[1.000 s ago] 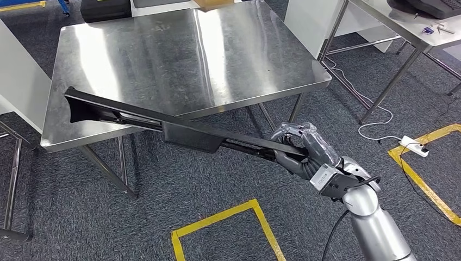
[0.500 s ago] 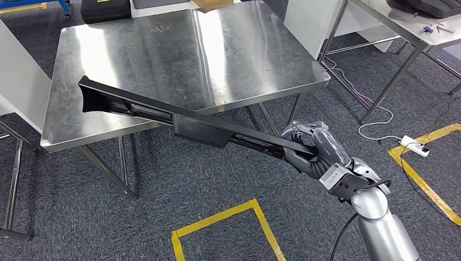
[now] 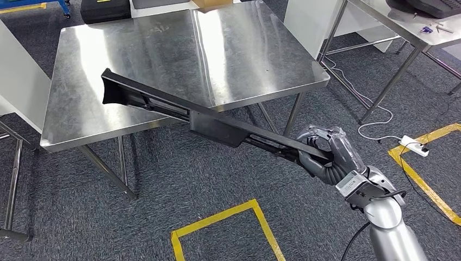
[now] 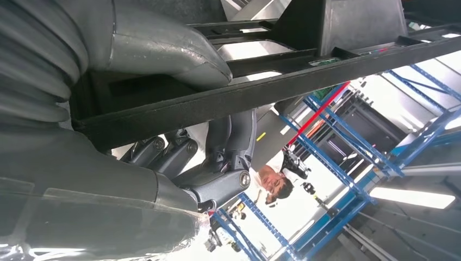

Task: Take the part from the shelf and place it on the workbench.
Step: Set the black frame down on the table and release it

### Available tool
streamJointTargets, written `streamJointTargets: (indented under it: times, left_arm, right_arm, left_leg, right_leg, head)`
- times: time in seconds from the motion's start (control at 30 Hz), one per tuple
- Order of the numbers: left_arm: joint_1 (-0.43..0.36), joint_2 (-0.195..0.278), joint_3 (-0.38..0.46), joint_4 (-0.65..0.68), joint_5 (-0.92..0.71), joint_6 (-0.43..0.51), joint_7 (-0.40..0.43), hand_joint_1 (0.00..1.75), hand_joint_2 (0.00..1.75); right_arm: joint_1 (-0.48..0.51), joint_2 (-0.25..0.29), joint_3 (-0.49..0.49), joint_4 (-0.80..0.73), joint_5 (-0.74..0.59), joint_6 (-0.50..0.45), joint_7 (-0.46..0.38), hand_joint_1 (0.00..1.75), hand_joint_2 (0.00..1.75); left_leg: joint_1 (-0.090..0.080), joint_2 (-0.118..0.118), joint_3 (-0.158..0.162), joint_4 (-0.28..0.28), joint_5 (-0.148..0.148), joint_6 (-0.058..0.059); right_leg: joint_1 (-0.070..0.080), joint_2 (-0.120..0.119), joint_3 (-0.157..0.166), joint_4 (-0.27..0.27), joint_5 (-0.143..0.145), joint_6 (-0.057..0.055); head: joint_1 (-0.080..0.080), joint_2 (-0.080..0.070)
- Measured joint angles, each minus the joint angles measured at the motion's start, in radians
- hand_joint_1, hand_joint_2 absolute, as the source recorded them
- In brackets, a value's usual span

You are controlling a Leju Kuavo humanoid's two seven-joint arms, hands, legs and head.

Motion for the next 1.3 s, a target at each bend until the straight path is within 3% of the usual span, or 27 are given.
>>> streamJointTargets:
  times: [0.53, 0.67, 0.77, 0.83, 0.9, 0.93, 0.97, 1.0, 1.07, 1.1, 1.17, 1.23, 1.3]
  left_arm:
    - [0.0, 0.003, -0.002, -0.001, 0.01, 0.01, 0.011, 0.0, 1.75]
    - [0.0, 0.002, -0.002, -0.001, 0.012, 0.013, 0.015, 0.0, 1.75]
    - [0.0, 0.001, -0.002, -0.001, 0.012, 0.014, 0.015, 0.0, 1.75]
    - [0.0, -0.001, -0.002, -0.002, 0.012, 0.014, 0.016, 0.0, 1.75]
    - [-0.001, -0.001, -0.002, -0.002, 0.012, 0.015, 0.018, 0.0, 1.75]
    - [0.0, -0.001, -0.002, -0.002, 0.012, 0.015, 0.019, 0.0, 1.75]
    - [0.0, -0.002, -0.002, -0.003, 0.012, 0.015, 0.021, 0.0, 1.75]
    - [0.0, -0.002, -0.002, -0.003, 0.012, 0.014, 0.023, 0.0, 1.75]
    - [0.0, -0.002, -0.002, -0.006, 0.012, 0.012, 0.024, 0.0, 1.75]
    - [-0.001, -0.001, -0.002, -0.007, 0.012, 0.011, 0.025, 0.0, 1.75]
    - [0.0, 0.0, -0.002, -0.008, 0.012, 0.01, 0.03, 0.0, 1.75]
    - [0.001, 0.001, -0.002, -0.009, 0.012, 0.011, 0.033, 0.0, 1.75]
    - [0.002, 0.002, -0.002, -0.009, 0.011, 0.012, 0.034, 0.0, 1.75]
  right_arm:
    - [0.068, -0.003, -0.029, -0.048, 0.022, 0.01, 0.0, 1.75, 1.75]
    - [0.069, 0.002, -0.029, -0.051, 0.027, 0.01, 0.0, 1.75, 1.75]
    - [0.062, 0.004, -0.029, -0.051, 0.028, 0.01, 0.0, 1.75, 1.75]
    - [0.059, 0.004, -0.029, -0.052, 0.028, 0.01, 0.0, 1.75, 1.75]
    - [0.058, 0.003, -0.029, -0.051, 0.027, 0.01, 0.0, 1.75, 1.75]
    - [0.058, 0.003, -0.029, -0.051, 0.027, 0.01, 0.001, 1.75, 1.75]
    - [0.057, 0.003, -0.029, -0.05, 0.027, 0.01, 0.001, 1.75, 1.75]
    - [0.056, 0.003, -0.029, -0.049, 0.027, 0.01, 0.002, 1.75, 1.75]
    - [0.049, 0.003, -0.029, -0.048, 0.027, 0.01, 0.002, 1.75, 1.75]
    - [0.045, 0.003, -0.029, -0.046, 0.027, 0.01, 0.002, 1.75, 1.75]
    - [0.039, 0.004, -0.027, -0.043, 0.027, 0.011, 0.002, 1.75, 1.75]
    - [0.036, 0.006, -0.024, -0.04, 0.027, 0.011, 0.002, 1.75, 1.75]
    - [0.032, 0.01, -0.021, -0.037, 0.027, 0.011, 0.001, 1.75, 1.75]
  left_leg:
    - [-0.004, 0.0, -0.001, 0.001, -0.003, 0.003]
    - [-0.01, -0.001, -0.002, 0.002, -0.004, 0.011]
    - [-0.006, -0.007, 0.003, -0.011, 0.003, 0.027]
    - [0.002, -0.014, 0.011, -0.023, 0.012, 0.038]
    - [0.003, -0.025, 0.011, -0.024, 0.014, 0.041]
    - [0.004, -0.033, 0.01, -0.023, 0.014, 0.04]
    - [0.004, -0.042, 0.01, -0.023, 0.015, 0.039]
    - [0.004, -0.052, 0.011, -0.022, 0.015, 0.038]
    - [0.007, -0.073, 0.01, -0.018, 0.014, 0.029]
    - [0.007, -0.083, 0.009, -0.015, 0.013, 0.023]
    - [0.004, -0.098, 0.002, -0.011, 0.012, 0.009]
    - [0.004, -0.11, -0.004, -0.011, 0.015, -0.001]
    - [0.005, -0.086, -0.017, 0.014, -0.003, -0.01]
  right_leg:
    - [-0.005, 0.0, 0.0, -0.001, 0.0, 0.002]
    - [-0.01, -0.002, 0.001, -0.002, 0.001, 0.012]
    - [-0.011, -0.002, -0.002, 0.007, -0.006, 0.02]
    - [-0.014, 0.012, -0.032, 0.073, -0.042, 0.017]
    - [-0.016, 0.024, -0.095, 0.208, -0.099, 0.013]
    - [-0.017, 0.026, -0.125, 0.269, -0.12, 0.015]
    - [-0.017, 0.027, -0.138, 0.293, -0.123, 0.021]
    - [-0.019, 0.028, -0.13, 0.276, -0.11, 0.029]
    - [-0.027, 0.05, -0.062, 0.139, -0.055, 0.048]
    - [-0.028, 0.066, -0.028, 0.072, -0.032, 0.05]
    - [-0.026, 0.085, 0.004, 0.009, -0.013, 0.038]
    - [-0.023, 0.069, 0.004, 0.009, -0.01, 0.019]
    - [-0.028, 0.051, 0.005, 0.007, -0.007, 0.0]
  head:
    - [0.0, 0.0]
    - [0.0, 0.0]
    - [0.0, 0.0]
    - [0.002, 0.0]
    - [0.004, 0.0]
    - [0.004, 0.0]
    - [0.004, 0.0]
    - [0.004, 0.0]
    - [0.004, 0.0]
    - [0.005, 0.0]
    - [0.006, 0.0]
    - [0.004, 0.0]
    - [0.001, 0.0]
